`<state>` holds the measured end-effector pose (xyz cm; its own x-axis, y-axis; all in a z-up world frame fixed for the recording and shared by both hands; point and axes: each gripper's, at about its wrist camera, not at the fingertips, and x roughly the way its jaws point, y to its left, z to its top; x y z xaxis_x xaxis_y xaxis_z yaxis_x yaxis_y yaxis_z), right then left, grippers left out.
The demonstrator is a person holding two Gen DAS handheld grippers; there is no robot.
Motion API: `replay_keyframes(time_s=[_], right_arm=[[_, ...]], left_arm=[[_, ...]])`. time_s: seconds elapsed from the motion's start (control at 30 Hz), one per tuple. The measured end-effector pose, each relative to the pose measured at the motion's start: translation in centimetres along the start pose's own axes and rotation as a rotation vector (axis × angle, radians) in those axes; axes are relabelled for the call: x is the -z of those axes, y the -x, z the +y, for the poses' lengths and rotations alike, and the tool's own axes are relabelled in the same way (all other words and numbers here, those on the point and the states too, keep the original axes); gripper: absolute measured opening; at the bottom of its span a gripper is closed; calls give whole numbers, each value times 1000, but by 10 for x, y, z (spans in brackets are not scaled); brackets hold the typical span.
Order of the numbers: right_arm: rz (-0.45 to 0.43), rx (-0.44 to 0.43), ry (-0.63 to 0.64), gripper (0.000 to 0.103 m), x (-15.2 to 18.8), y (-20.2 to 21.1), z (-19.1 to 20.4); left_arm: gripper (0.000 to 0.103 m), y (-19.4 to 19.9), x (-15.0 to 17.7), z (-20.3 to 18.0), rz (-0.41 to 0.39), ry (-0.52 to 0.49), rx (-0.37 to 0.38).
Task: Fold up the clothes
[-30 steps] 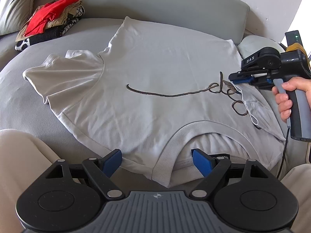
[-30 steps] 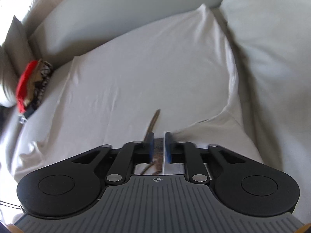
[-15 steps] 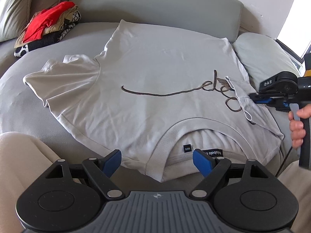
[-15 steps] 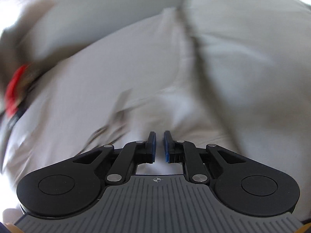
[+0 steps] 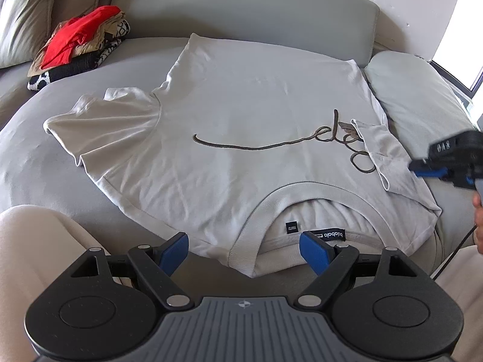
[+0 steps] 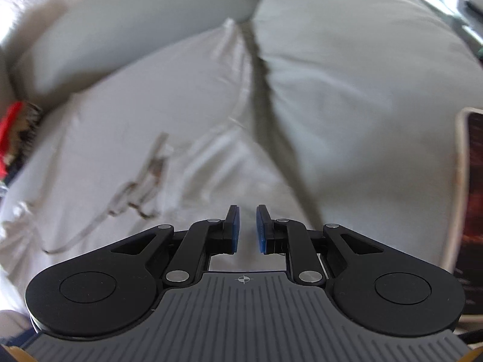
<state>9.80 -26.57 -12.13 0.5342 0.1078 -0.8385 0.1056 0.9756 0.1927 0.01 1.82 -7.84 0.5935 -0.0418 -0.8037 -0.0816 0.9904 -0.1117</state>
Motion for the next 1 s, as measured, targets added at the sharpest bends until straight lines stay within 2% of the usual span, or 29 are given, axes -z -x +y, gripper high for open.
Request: replay_keyframes(time_s=[0.13, 0.3, 0.37, 0.43, 0.5, 0.57, 0.67, 0.8, 0.87, 0.9, 1.0], right_arm=[[59, 142, 74, 20, 12, 0, -10], [83, 203, 96, 21, 22, 13, -16], [36, 159, 75, 22, 20, 21, -8], [-17, 75, 68, 25, 26, 33, 0], [-31, 17, 87, 25, 25, 38, 13], [-7, -30, 101, 25, 26, 38, 23], [116, -29, 118, 27, 41, 32, 37], [125, -26, 186, 31, 54, 51, 43], [100, -80, 171, 35, 57, 65, 50], [77, -100, 168, 42, 57, 70, 52], [-5, -141, 190, 42, 58, 77, 66]], left_arm=[[82, 1, 0, 0, -1, 2, 0], [82, 3, 2, 1, 0, 8, -1], [82, 3, 2, 3, 1, 15, -1], [82, 4, 3, 4, -1, 20, 0], [82, 6, 3, 5, -4, 21, 0], [82, 8, 2, 6, -9, 26, 0], [82, 11, 2, 10, -16, 34, -10], [83, 8, 3, 17, -5, 44, -34], [83, 5, 2, 19, 1, 53, -28], [83, 4, 2, 19, 0, 57, -24], [83, 4, 0, 20, -15, 62, -13]])
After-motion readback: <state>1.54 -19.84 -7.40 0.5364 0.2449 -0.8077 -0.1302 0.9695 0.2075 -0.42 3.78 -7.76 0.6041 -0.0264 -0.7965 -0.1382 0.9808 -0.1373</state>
